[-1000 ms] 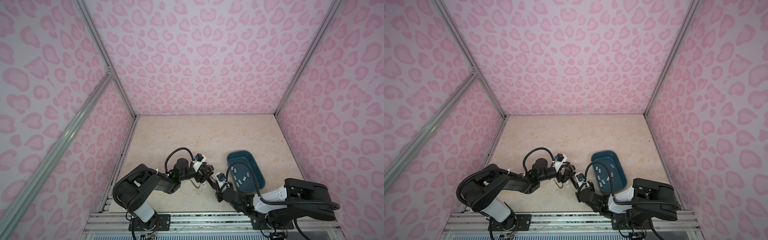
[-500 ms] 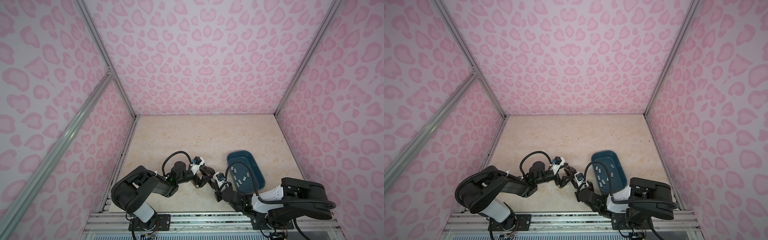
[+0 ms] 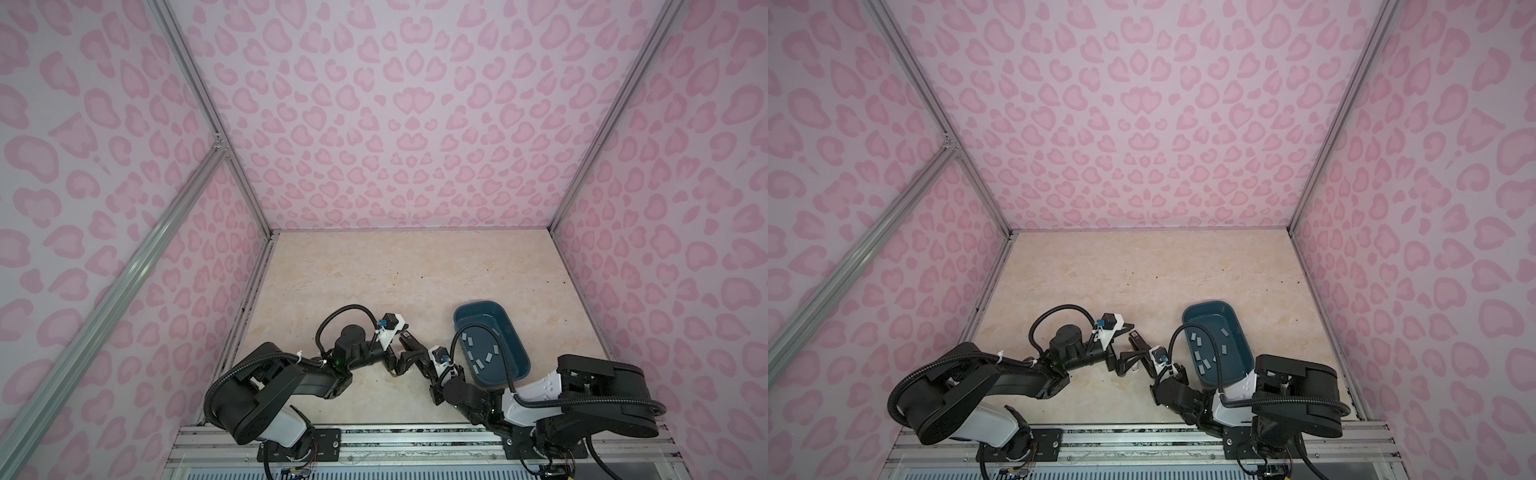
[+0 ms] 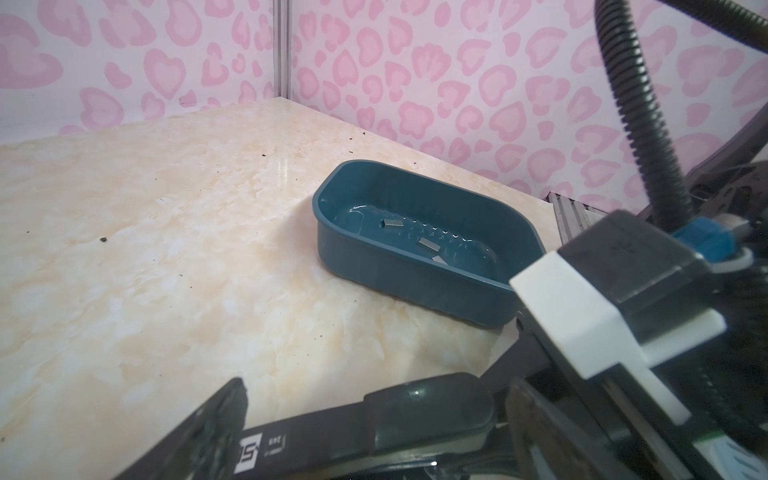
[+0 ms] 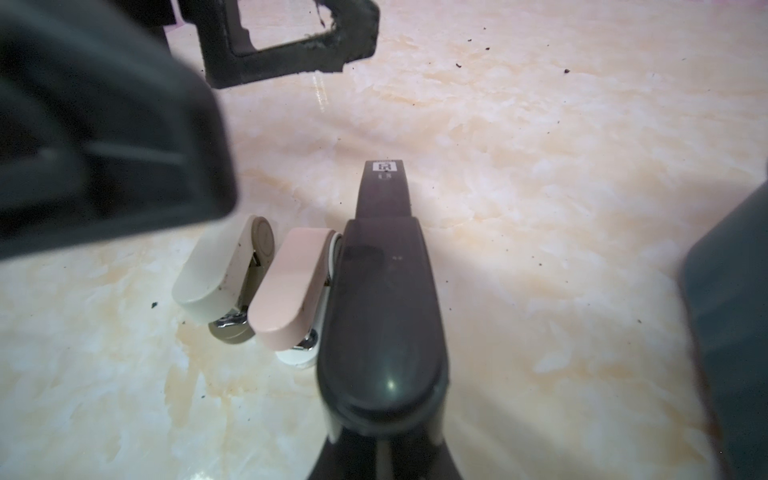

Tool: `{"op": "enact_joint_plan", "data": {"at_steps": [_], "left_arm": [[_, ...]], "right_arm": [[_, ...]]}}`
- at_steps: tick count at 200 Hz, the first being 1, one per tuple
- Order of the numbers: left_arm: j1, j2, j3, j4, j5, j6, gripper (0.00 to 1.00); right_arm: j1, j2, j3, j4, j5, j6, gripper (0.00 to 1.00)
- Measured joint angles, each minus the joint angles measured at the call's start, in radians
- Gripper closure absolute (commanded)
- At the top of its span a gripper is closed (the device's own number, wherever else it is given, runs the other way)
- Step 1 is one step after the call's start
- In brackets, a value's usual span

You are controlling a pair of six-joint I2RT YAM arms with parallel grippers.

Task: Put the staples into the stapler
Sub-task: 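Push the black stapler's top arm down with the left gripper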

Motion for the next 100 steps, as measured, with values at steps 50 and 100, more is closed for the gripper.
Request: {"op": "enact_joint_plan", "data": {"at_steps": [50,100], "left_arm": [[0.0,0.005,0.019,-0.018,-0.095,-0.017,0.03],[0.0,0.044,0.045,-0.035,-0.118,-0.027,0.11]], "right_arm": [[0.019,-0.11,-0.002,-0.053,0.019,0.003,0.61],[0.025,-0.269,-0.006,-0.145,0.029,-0.003,0.69]]}}
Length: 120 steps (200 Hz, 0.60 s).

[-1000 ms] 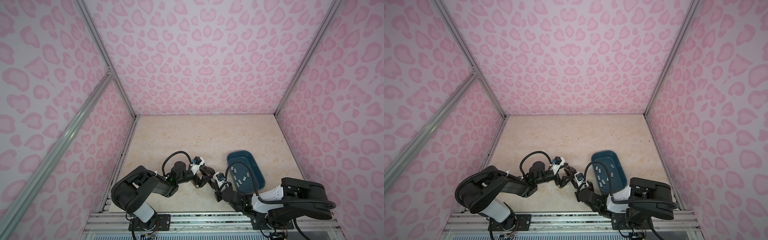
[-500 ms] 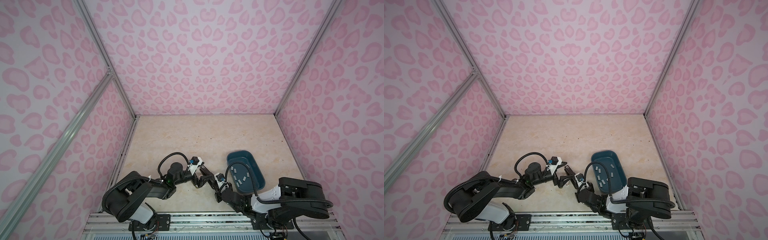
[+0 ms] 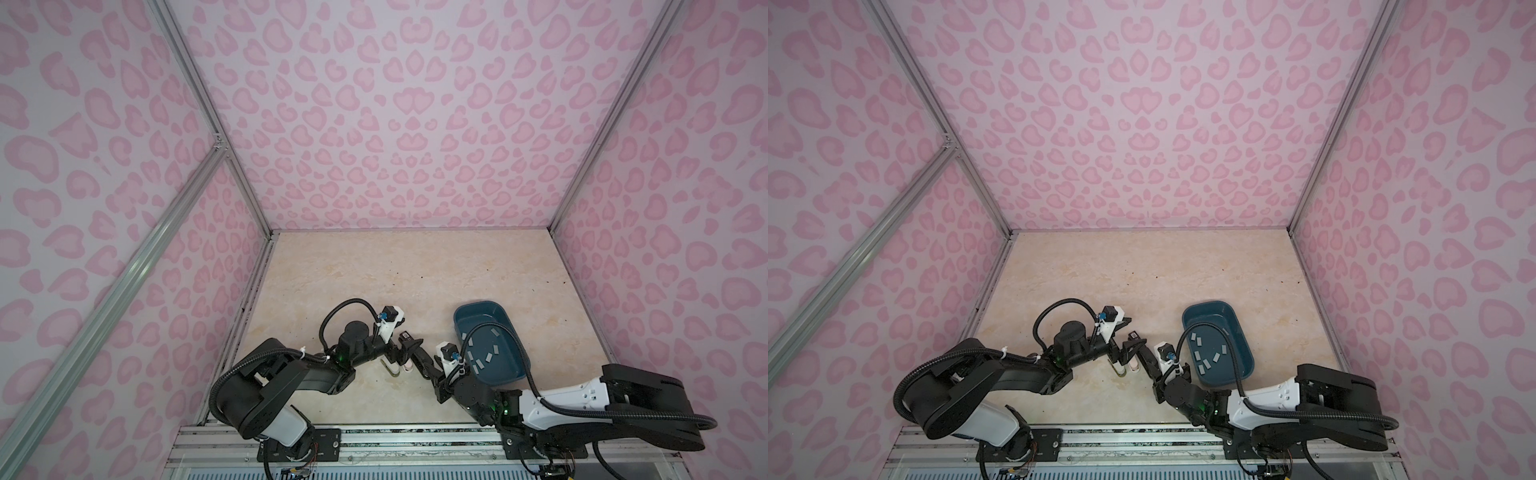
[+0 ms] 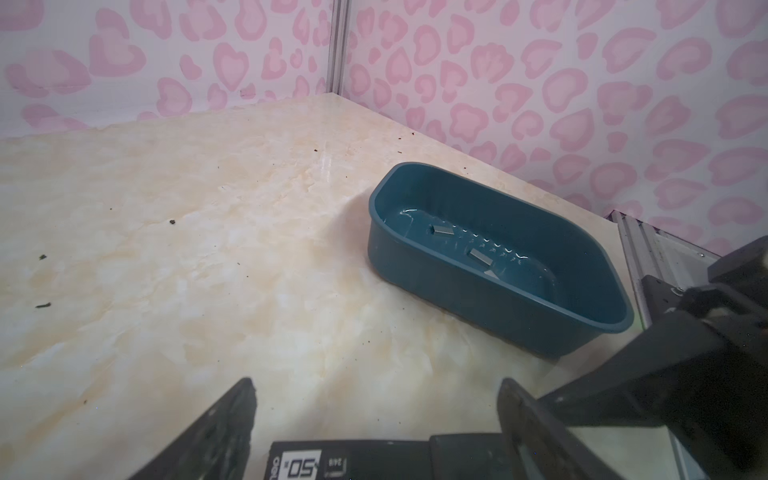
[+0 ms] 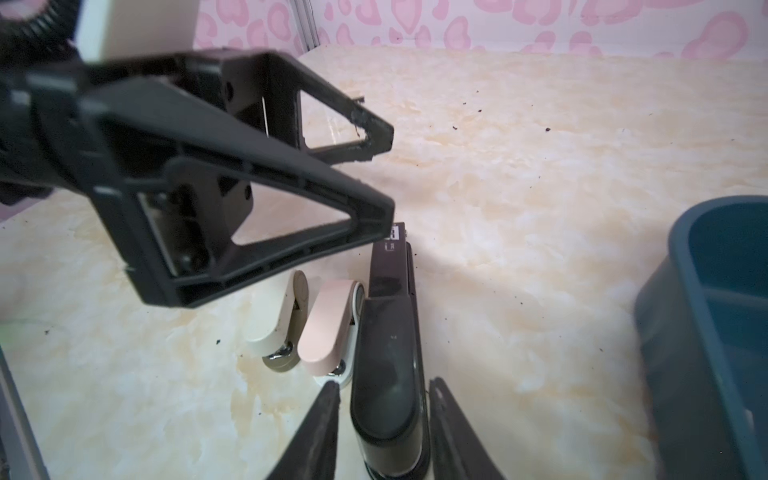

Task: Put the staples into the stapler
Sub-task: 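Push the black stapler's top arm down with the left gripper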

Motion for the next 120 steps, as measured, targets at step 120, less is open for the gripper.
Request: {"op": "enact_joint_plan", "data": {"at_steps": [120], "left_arm": [[0.0,0.035,0.016,-0.015,0.001,0.006,0.32]], "right_arm": [[-0.055,0.011,0.092,-0.114,-0.031,-0.024,0.8]]}}
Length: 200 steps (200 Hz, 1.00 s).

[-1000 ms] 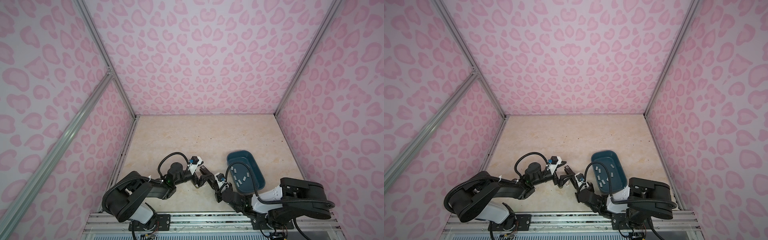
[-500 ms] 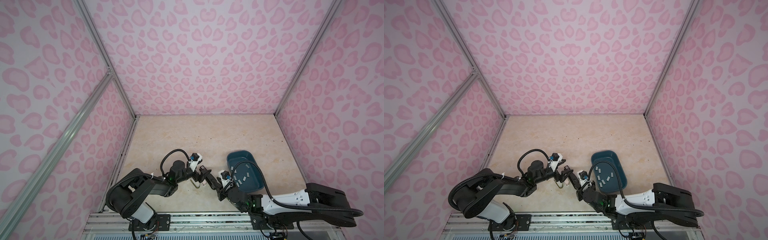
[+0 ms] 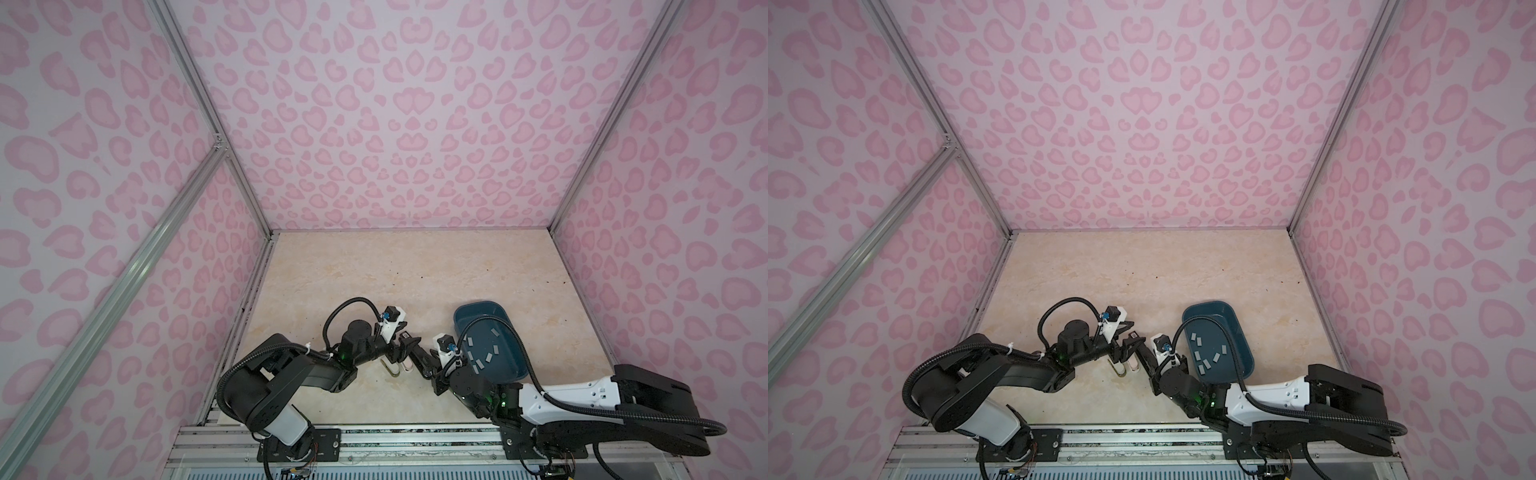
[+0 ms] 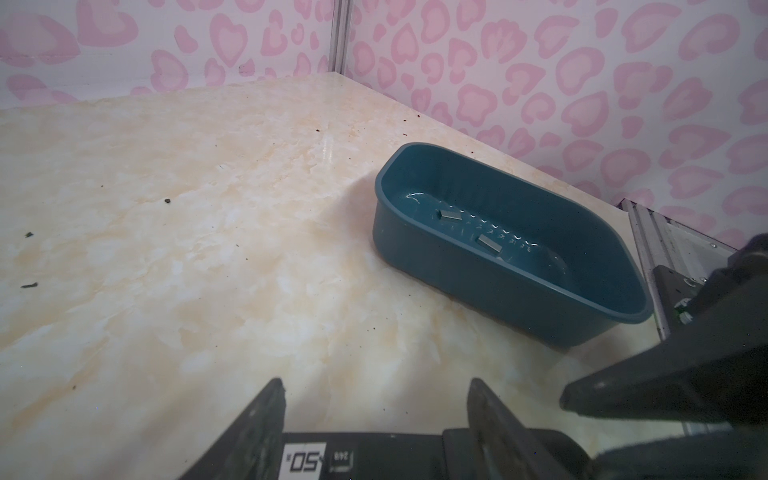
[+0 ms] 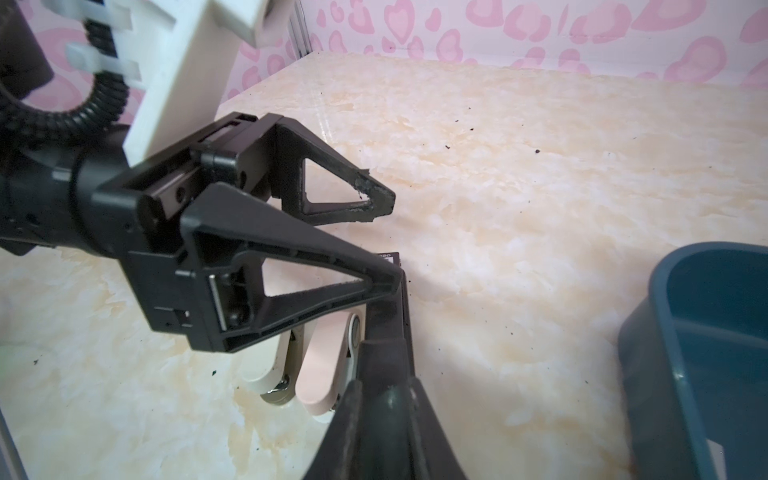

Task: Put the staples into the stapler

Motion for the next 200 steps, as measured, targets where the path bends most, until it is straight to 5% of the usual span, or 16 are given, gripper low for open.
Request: {"op": "enact_joint_plan", "data": {"at_steps": [200], "left_arm": [[0.0,0.126,0.03,0.032,-0.002,0.013,0.35]], "right_arm": [[-0.016,0.291,-0.001,0.279,0.021,0.072,0.9]]}}
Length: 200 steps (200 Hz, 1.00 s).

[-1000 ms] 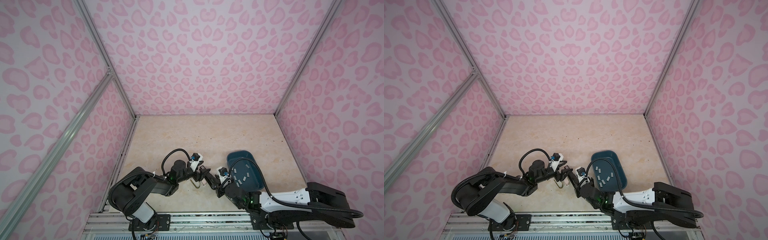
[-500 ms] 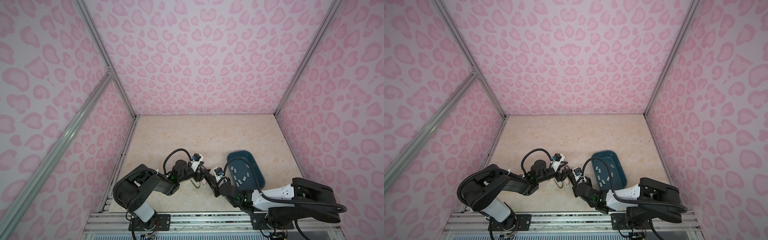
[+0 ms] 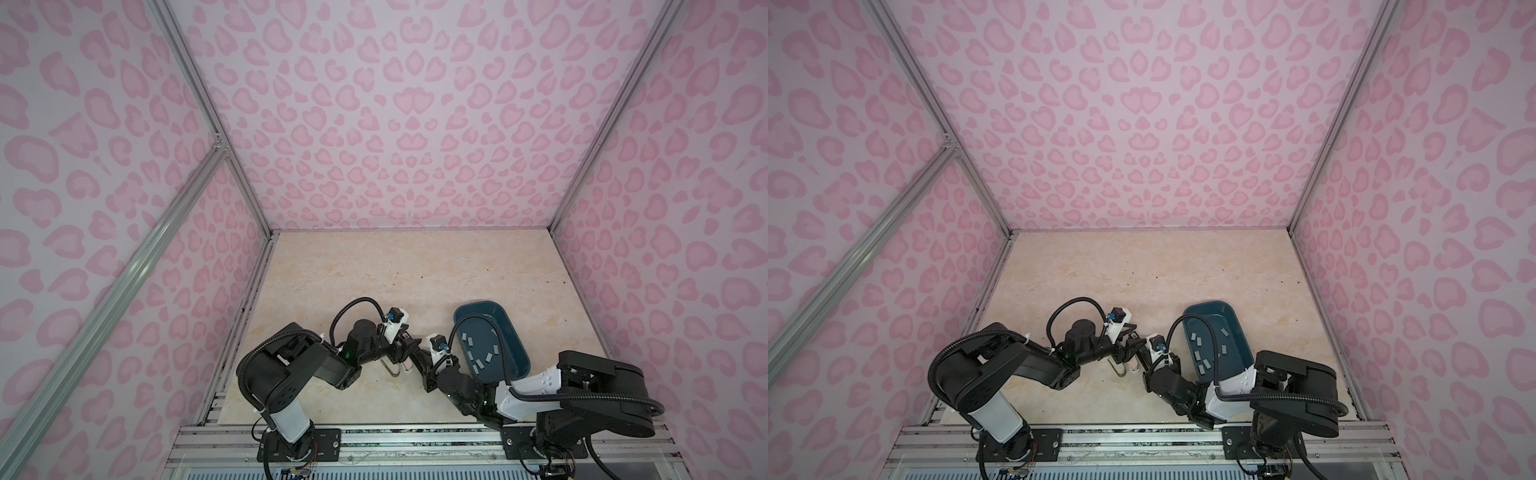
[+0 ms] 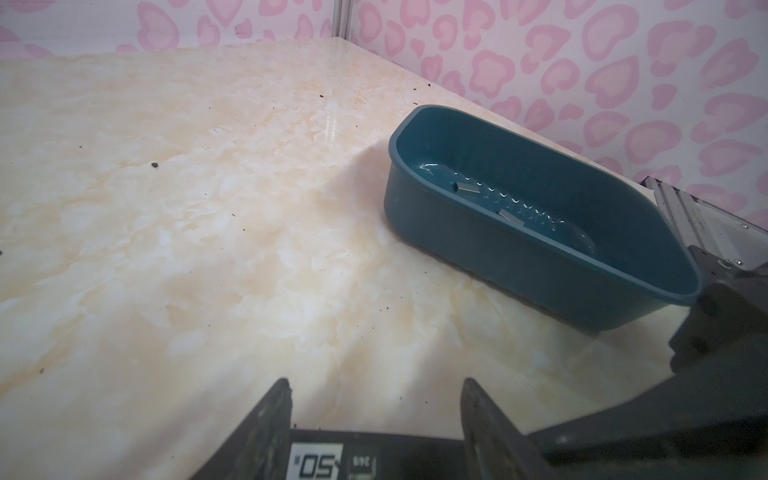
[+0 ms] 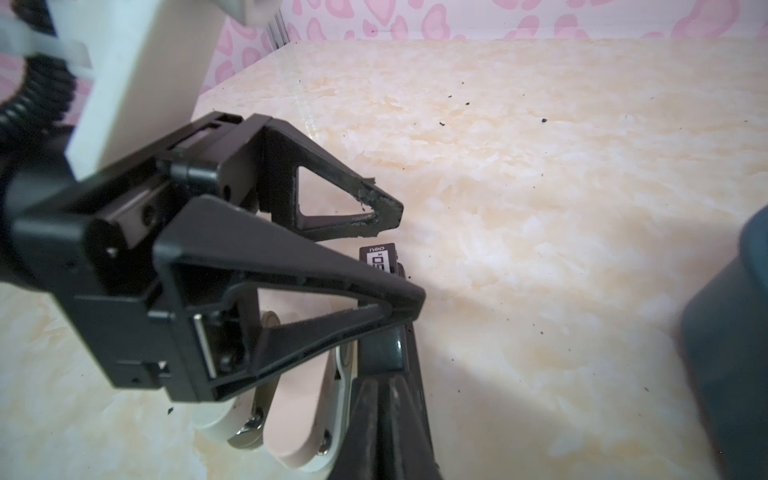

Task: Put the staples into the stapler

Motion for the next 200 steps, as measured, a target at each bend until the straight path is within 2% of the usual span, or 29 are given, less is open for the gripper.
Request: {"op": "enact_joint_plan", "data": {"at_steps": [95,123,148,179,200], "left_arm": [[0.0,-0.002,0.004,0.02,0.007,-0.01,0.35],[0.0,-0.049,-0.01,0.019,0.007,-0.017,0.34],[0.0,-0.134,-0.035,0.003,-0.037,-0.021,0.32],[0.002,-0.294,-0.055,-0.079,-0.142,-0.041,0.3],[0.002,-0.412,-0.071,-0.152,-0.227,-0.057,0.29]], "right_arm": [[0.0,0.067,-0.029,0.131,0.005,0.026,0.92],[-0.001,-0.008,0.006,-0.008,-0.017,0.019,0.78],[-0.001,-0.118,0.067,-0.188,-0.013,-0.002,0.66],[-0.044,-0.265,0.151,-0.412,0.031,0.003,0.6],[-0.145,-0.359,0.182,-0.571,0.071,0.058,0.58]]}}
